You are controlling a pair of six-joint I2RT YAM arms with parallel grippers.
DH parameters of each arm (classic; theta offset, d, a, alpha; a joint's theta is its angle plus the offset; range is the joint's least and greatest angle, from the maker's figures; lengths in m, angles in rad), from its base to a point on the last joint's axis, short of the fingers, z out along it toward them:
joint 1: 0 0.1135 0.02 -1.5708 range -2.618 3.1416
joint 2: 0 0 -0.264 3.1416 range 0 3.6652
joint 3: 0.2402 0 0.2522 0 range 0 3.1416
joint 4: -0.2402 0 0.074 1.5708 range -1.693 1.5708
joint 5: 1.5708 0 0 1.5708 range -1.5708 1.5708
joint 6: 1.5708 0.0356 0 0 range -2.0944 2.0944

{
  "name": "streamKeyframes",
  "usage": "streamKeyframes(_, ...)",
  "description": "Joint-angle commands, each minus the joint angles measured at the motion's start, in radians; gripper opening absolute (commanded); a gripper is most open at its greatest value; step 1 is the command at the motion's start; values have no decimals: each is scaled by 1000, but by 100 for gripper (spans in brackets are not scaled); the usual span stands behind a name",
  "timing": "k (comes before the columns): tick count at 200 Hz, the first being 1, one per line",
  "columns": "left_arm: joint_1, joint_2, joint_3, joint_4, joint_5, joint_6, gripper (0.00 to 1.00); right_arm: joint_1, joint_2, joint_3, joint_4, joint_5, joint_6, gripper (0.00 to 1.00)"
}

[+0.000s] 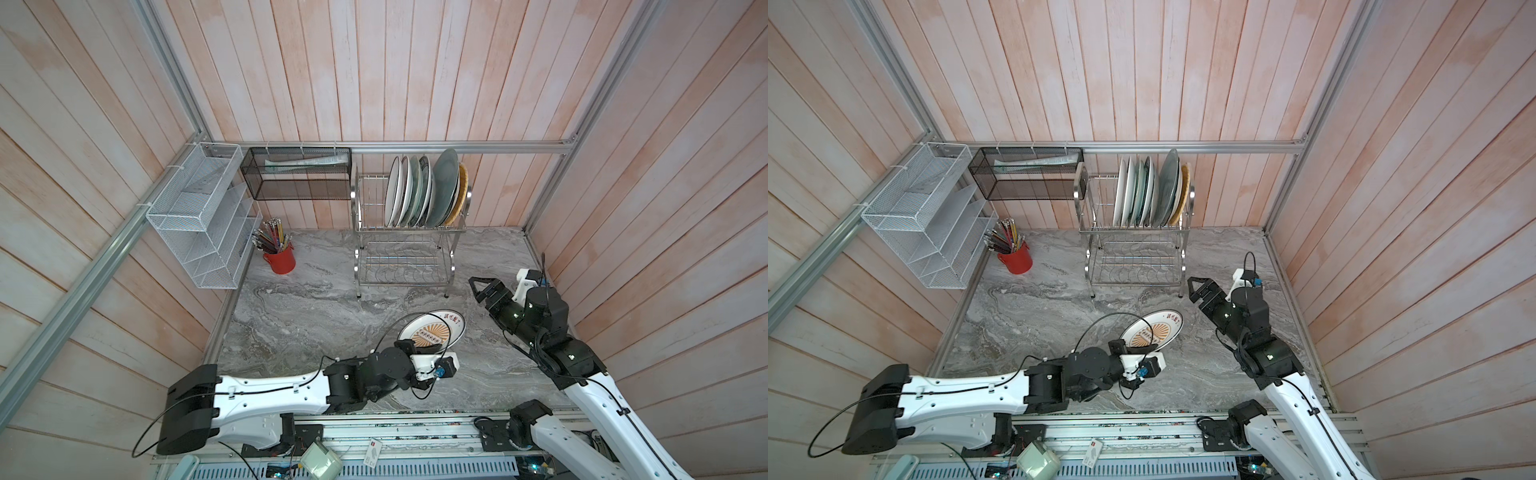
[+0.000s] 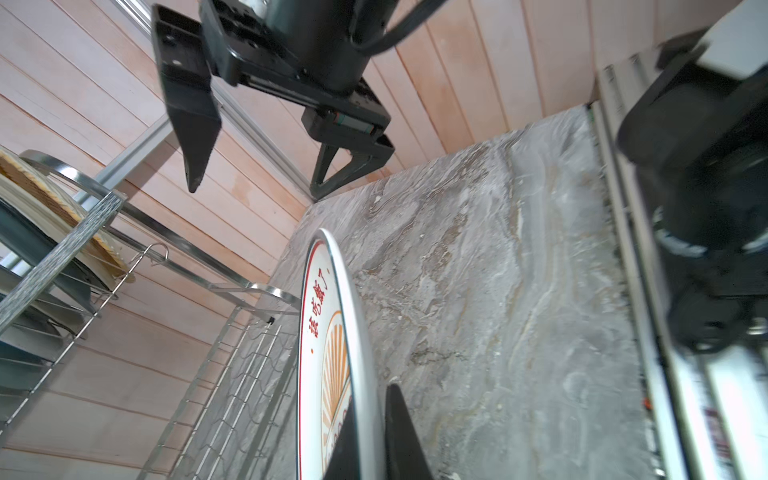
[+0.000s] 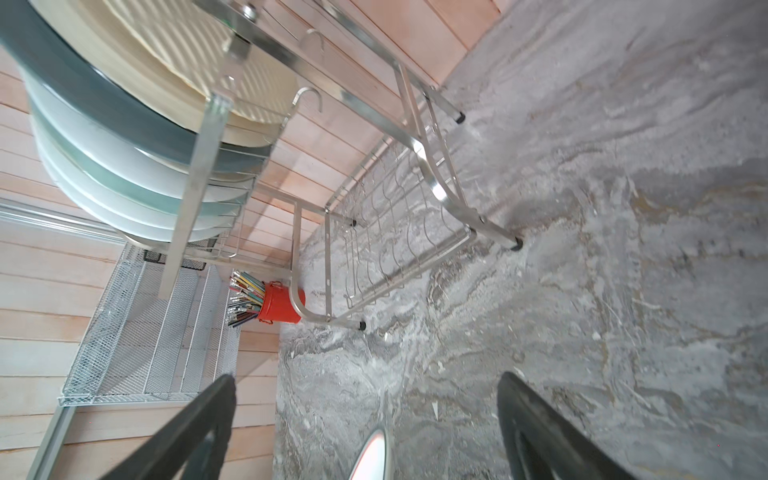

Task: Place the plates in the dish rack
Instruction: 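Lift the sunburst plate with the left gripper while the right releases and withdraws, then carry the sunburst plate with the left gripper and lower it into the rack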

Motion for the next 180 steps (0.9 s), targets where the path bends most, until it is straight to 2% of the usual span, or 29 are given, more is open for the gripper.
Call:
streamKeyframes(1, -18, -150, -17, -145, 131, -178, 0, -5, -12, 8, 104, 28, -136, 98)
streamKeyframes(43, -30, -403, 11, -256, 103, -355, 0, -8, -53, -68, 287, -60, -305, 98)
streamKeyframes(93, -30, -587, 74, -142, 18, -457, 0, -9, -77, -199, 544, -282, -432, 98)
streamKeyframes(116, -31, -572, 140, -77, -66, -459, 0, -7, -72, -280, 673, -385, -454, 98)
streamKeyframes(133, -29, -522, 197, -8, -117, -431, 0, -5, -75, -339, 742, -415, -464, 98)
streamKeyframes(170, -19, -329, 358, 110, -273, -325, 0, 15, -89, -428, 836, -464, -520, 98)
streamKeyframes(180, 5, -280, 407, 115, -278, -322, 0, 25, -96, -448, 851, -475, -538, 98)
